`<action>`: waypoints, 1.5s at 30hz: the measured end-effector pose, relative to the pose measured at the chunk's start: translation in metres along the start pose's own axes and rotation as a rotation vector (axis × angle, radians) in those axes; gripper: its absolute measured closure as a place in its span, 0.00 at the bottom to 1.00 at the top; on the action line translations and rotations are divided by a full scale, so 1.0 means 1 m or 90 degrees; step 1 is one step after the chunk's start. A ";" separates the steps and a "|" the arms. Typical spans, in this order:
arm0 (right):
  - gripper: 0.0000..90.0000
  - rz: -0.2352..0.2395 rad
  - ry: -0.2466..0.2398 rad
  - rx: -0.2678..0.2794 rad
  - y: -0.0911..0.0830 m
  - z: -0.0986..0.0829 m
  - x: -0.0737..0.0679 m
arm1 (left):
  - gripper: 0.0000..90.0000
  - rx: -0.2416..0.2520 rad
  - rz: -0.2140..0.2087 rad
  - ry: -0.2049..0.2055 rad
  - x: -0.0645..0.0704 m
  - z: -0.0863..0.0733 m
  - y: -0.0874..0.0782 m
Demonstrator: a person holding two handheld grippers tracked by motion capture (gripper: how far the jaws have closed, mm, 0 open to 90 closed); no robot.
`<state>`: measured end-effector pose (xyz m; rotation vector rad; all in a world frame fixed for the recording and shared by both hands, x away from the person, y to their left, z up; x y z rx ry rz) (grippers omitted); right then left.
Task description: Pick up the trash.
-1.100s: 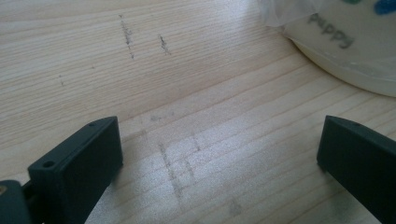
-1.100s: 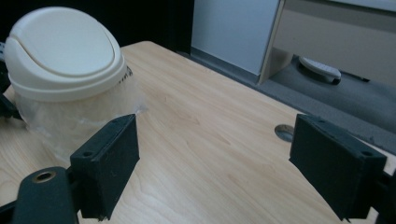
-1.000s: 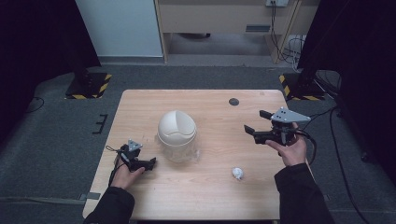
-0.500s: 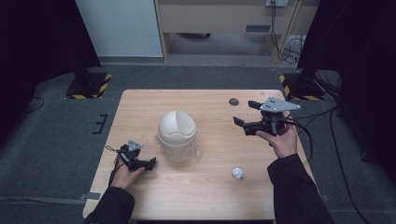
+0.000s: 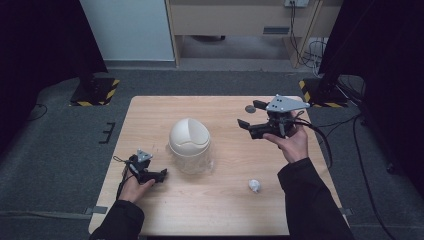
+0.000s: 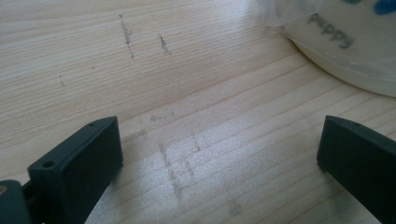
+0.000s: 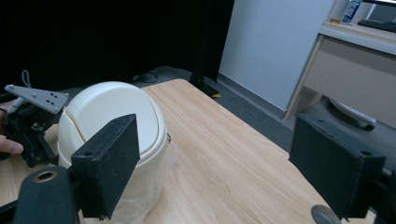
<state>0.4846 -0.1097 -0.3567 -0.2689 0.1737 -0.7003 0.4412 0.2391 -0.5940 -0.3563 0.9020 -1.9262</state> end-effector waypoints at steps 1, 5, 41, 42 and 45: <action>0.18 0.003 -0.002 -0.001 0.001 0.001 -0.001 | 0.00 0.000 0.000 0.000 0.000 0.000 0.000; 0.18 0.012 -0.003 0.004 0.008 0.007 -0.006 | 0.00 0.000 0.000 0.000 0.000 0.000 0.000; 0.24 0.120 -0.026 -0.068 0.082 -0.026 -0.074 | 0.00 0.000 -0.001 0.000 0.000 0.000 0.000; 0.24 0.124 -0.027 -0.071 0.084 -0.029 -0.076 | 0.00 0.000 -0.001 0.000 0.000 0.000 0.000; 0.24 0.136 -0.030 -0.084 0.089 -0.038 -0.083 | 0.00 0.000 -0.001 0.000 0.000 0.000 0.000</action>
Point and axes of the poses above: each handheld gripper's, and its own axes: y roughly forward along the jaws, z roughly out of its top, x roughly to its right, the point moved 8 cm from there along y, roughly forward along the jaws, and after that the axes turned 10 degrees about y, right-handed, at the moved point
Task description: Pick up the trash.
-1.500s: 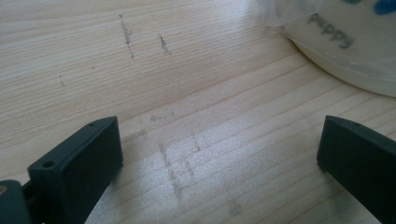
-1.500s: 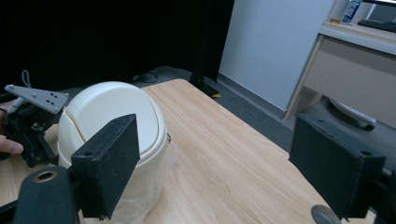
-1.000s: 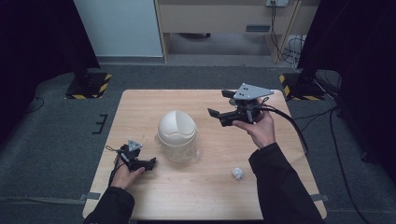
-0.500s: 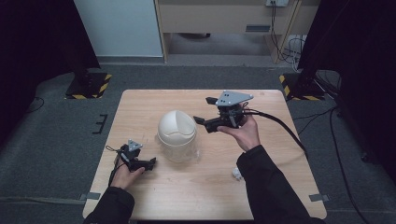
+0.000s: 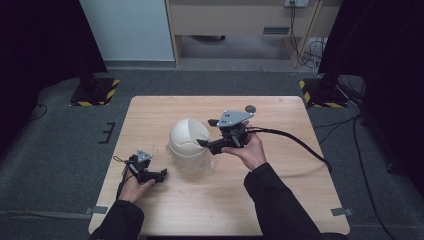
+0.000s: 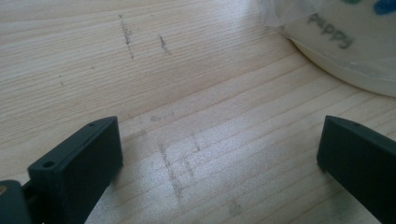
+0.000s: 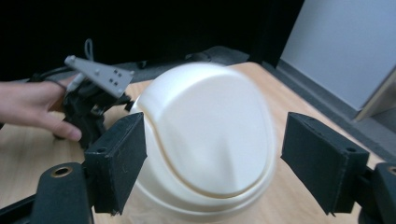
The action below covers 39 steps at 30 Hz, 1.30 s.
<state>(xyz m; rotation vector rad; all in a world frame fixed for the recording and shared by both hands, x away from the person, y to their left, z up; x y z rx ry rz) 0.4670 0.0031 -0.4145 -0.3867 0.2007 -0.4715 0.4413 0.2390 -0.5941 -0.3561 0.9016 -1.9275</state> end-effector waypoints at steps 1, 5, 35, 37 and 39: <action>0.25 0.005 -0.002 -0.007 0.003 -0.003 -0.002 | 0.00 0.000 0.000 0.000 0.000 0.000 0.000; 0.25 0.014 -0.004 -0.031 0.013 -0.015 -0.008 | 0.00 0.000 0.000 0.000 0.000 0.000 0.000; 0.25 0.039 0.018 -0.074 0.038 -0.036 -0.019 | 0.00 -0.001 0.000 0.000 0.000 0.000 0.000; 0.25 0.039 0.016 -0.076 0.039 -0.036 -0.019 | 0.00 0.000 0.000 0.000 0.000 0.000 0.000; 0.25 0.040 0.016 -0.078 0.040 -0.036 -0.019 | 0.00 0.000 0.000 0.000 0.000 0.000 0.000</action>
Point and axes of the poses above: each handheld gripper's, and its own axes: y roughly forward along the jaws, z roughly out of its top, x roughly to its right, the point moved 8 cm from there along y, roughly forward along the jaws, and after that the axes turned 10 degrees about y, right-handed, at the moved point
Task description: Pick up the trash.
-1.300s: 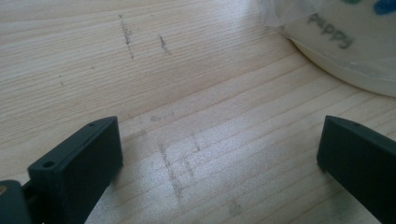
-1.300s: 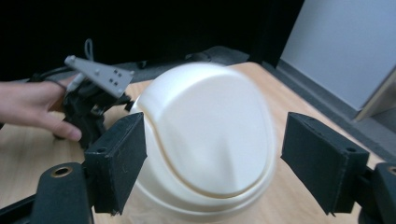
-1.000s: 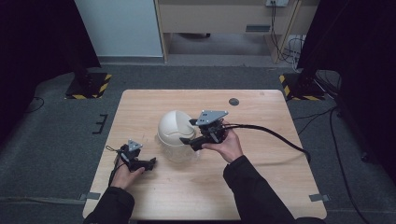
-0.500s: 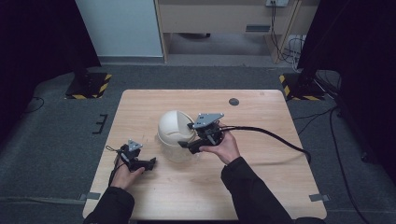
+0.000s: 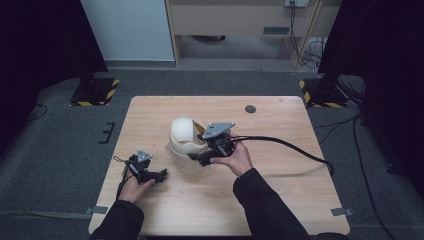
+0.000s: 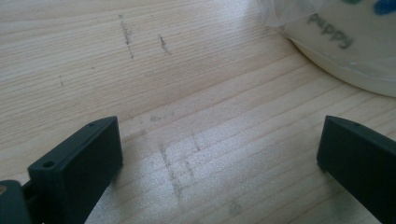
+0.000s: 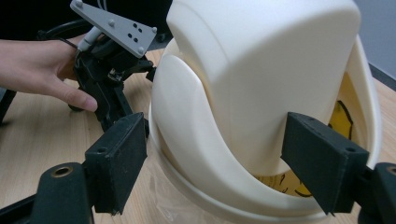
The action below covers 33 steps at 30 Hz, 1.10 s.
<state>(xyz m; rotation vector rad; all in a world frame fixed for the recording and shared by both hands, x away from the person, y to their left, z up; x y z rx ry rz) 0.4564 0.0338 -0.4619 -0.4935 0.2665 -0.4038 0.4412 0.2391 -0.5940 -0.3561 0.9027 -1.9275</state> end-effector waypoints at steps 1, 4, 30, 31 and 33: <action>0.25 0.002 0.001 -0.003 0.001 0.000 0.000 | 0.00 0.000 0.000 0.000 0.000 0.000 0.000; 0.25 0.004 0.004 -0.006 0.003 -0.002 0.000 | 0.00 0.000 0.000 0.000 0.000 0.000 0.000; 0.27 -0.007 -0.004 0.005 -0.019 0.011 0.005 | 0.00 0.000 0.000 0.000 0.000 0.000 0.000; 0.27 -0.009 0.004 0.014 -0.023 0.012 0.007 | 0.00 0.000 0.000 0.000 0.000 0.000 0.000; 0.27 -0.017 0.010 0.024 -0.029 0.014 0.012 | 0.00 0.000 0.000 0.000 0.000 0.000 0.000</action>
Point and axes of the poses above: each handheld gripper's, and its own axes: y roughly forward along the jaws, z roughly out of its top, x roughly to its right, the point moved 8 cm from there along y, roughly forward along the jaws, and after that the axes turned 10 degrees about y, right-handed, at the moved point
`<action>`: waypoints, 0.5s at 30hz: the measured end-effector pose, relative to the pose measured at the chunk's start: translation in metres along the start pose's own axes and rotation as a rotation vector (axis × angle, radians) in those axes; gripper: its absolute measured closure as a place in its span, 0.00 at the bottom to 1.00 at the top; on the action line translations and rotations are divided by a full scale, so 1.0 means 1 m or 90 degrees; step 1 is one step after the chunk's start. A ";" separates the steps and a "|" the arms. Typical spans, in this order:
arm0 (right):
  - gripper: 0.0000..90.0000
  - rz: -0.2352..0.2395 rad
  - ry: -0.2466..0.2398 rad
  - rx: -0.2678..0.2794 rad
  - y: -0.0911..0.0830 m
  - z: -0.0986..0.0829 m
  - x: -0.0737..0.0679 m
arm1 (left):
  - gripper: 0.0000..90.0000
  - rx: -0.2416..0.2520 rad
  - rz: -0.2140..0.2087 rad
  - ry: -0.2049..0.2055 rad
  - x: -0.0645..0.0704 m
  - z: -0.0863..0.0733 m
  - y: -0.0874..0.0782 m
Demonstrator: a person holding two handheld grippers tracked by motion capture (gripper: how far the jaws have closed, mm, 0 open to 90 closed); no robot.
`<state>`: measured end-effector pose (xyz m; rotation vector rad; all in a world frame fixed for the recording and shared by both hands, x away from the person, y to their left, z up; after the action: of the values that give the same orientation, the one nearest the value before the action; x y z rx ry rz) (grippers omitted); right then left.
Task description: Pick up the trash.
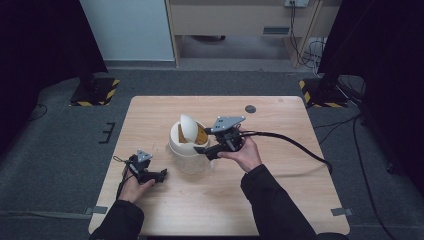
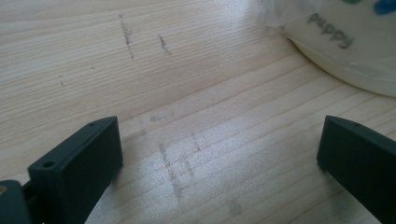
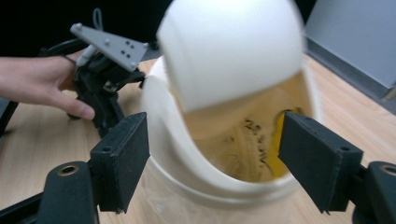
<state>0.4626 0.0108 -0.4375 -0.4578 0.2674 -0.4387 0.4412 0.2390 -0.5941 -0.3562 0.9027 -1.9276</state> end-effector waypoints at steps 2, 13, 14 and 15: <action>0.27 -0.009 0.007 0.013 -0.009 0.001 0.006 | 0.00 0.000 0.000 0.000 0.000 0.000 0.000; 0.26 -0.075 0.041 0.069 -0.069 -0.008 0.034 | 0.00 0.000 0.000 0.000 0.000 0.000 0.000; 0.26 -0.079 0.046 0.070 -0.074 -0.012 0.035 | 0.00 0.000 0.000 0.000 0.000 0.000 0.000; 0.26 -0.083 0.047 0.068 -0.079 -0.016 0.036 | 0.00 0.000 0.000 0.000 0.000 0.000 0.000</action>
<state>0.4617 -0.0753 -0.4190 -0.3565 0.2850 -0.5959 0.4412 0.2390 -0.5940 -0.3559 0.9030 -1.9270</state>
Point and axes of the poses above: each handheld gripper's, and its own axes: y roughly forward along the jaws, z roughly out of its top, x roughly to its right, the point moved 8 cm from there along y, roughly forward along the jaws, and after that the axes turned 10 degrees about y, right-handed, at the moved point
